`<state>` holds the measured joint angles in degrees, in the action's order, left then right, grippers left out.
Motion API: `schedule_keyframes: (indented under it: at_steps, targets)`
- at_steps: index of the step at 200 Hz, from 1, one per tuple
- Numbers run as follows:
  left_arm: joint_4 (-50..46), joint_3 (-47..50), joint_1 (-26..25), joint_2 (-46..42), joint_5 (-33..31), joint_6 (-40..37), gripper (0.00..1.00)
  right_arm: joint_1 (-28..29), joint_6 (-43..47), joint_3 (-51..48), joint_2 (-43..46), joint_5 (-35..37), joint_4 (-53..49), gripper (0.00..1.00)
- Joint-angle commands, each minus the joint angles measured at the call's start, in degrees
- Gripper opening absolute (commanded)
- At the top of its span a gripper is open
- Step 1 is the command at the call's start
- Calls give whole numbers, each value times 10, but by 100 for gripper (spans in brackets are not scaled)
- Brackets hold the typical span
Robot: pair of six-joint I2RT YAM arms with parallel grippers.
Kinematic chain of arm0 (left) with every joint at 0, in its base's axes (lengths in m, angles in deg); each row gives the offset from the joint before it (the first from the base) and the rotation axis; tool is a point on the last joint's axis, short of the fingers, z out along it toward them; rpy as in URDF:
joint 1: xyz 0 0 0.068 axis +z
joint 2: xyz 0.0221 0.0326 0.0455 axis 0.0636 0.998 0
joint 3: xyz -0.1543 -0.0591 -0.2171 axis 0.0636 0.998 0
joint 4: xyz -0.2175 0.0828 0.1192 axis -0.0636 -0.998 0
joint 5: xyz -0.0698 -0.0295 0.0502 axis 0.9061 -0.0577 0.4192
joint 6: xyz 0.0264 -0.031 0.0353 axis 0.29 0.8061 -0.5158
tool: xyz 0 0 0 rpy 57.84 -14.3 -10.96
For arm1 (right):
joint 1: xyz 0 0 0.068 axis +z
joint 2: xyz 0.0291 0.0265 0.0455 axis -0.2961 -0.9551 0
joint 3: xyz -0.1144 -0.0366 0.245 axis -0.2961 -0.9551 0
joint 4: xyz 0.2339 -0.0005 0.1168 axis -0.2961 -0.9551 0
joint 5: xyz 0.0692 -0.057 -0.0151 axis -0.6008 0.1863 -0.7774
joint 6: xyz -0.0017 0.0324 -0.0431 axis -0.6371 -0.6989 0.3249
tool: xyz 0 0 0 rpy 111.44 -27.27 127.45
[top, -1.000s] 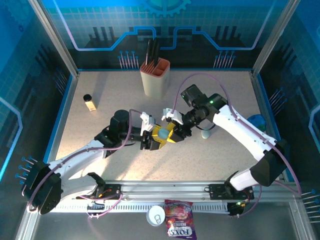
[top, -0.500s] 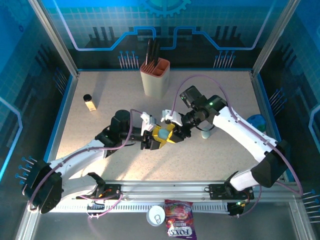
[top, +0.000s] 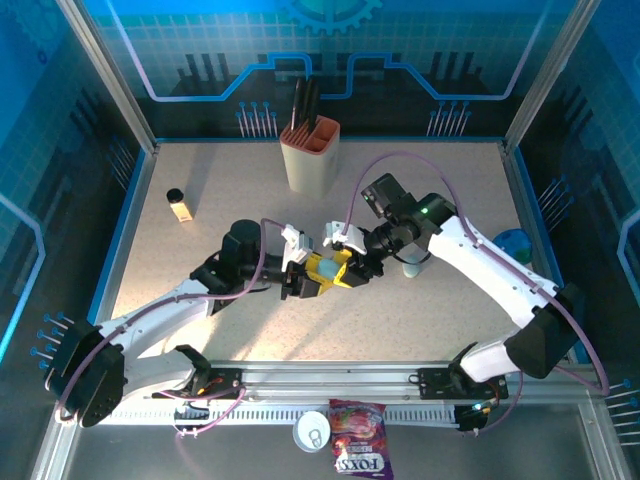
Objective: Insert wireless bluetooth earbuds into charging case
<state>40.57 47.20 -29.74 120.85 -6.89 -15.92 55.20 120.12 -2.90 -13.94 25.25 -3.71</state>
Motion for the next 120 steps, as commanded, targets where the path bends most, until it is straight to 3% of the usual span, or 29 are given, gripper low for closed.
schedule_keyframes:
  at_steps: [1, 34, 77, 120]
  targets:
    - [34, -6, -4, -12, 37, -10, 28, 3, -2, -11, 4, 10, 16, 39]
    - [38, -2, -3, -12, 37, -16, 28, -6, -7, -15, 14, -7, 25, 52]
    - [39, 0, -3, -14, 37, -15, 28, -24, -15, -25, 27, -29, 39, 62]
    - [41, 1, -4, -13, 36, -17, 28, -39, -7, -28, 32, -49, 37, 65]
